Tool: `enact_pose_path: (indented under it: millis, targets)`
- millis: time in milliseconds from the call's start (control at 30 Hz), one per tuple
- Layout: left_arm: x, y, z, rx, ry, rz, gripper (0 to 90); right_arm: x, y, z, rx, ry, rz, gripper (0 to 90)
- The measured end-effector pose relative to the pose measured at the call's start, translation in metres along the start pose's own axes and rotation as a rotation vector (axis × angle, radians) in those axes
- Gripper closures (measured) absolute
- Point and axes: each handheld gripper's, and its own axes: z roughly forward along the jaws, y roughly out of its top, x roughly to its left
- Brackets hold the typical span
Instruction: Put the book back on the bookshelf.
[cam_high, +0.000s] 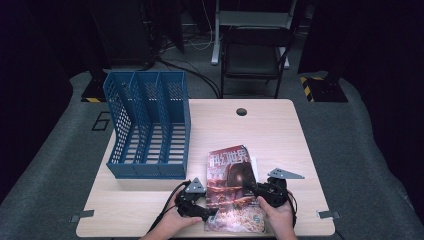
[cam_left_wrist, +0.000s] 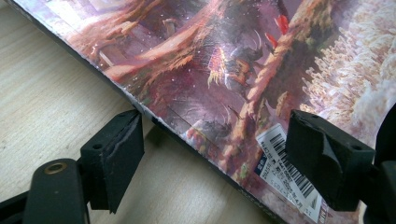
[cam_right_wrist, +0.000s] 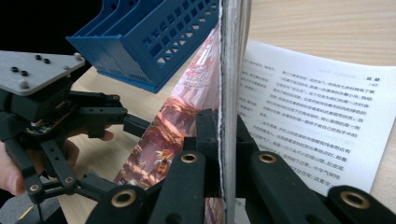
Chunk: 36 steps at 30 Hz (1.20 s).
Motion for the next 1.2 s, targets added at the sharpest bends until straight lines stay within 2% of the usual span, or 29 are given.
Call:
enact_pose_path:
  millis: [100,233,367,600,667,700,733,767,867,1000,1167,1200]
  targets:
    - [0.000,0.000,0.001,-0.007,0.004,0.004,17.4,0.003,0.000,-0.002,-0.015,0.010,-0.010,87.2]
    - [0.001,0.001,0.002,-0.007,-0.018,0.008,16.1,0.006,0.001,-0.003,-0.027,0.030,-0.019,87.2]
    - [0.002,0.003,0.005,-0.018,-0.032,0.001,15.2,0.008,0.001,-0.004,-0.030,0.029,-0.025,87.2]
    - [0.004,0.009,0.012,-0.014,-0.064,0.029,11.1,0.012,0.001,-0.007,-0.037,0.045,-0.027,87.2]
    - [0.005,0.010,0.014,-0.017,-0.065,0.019,10.3,0.012,0.001,-0.008,-0.041,0.054,-0.029,87.2]
    - [0.003,0.011,0.016,-0.018,-0.075,-0.005,9.7,0.013,0.001,-0.008,-0.043,0.056,-0.029,87.2]
    - [0.002,0.012,0.017,-0.022,-0.067,-0.004,8.8,0.013,0.001,-0.008,-0.044,0.059,-0.026,87.3]
    - [0.003,0.013,0.018,-0.016,-0.076,0.003,8.1,0.013,0.001,-0.008,-0.058,0.071,-0.034,87.2]
    - [0.003,0.015,0.020,-0.022,-0.084,-0.002,6.9,0.013,0.002,-0.009,-0.061,0.076,-0.040,87.2]
    - [0.002,0.016,0.022,-0.024,-0.098,0.010,6.7,0.014,0.002,-0.009,-0.063,0.093,-0.041,87.3]
    - [0.003,0.015,0.022,-0.028,-0.094,0.006,7.8,0.012,0.001,-0.007,-0.059,0.089,-0.030,87.2]
    - [0.003,0.015,0.021,-0.025,-0.108,-0.005,8.5,0.011,0.001,-0.007,-0.056,0.087,-0.022,87.2]
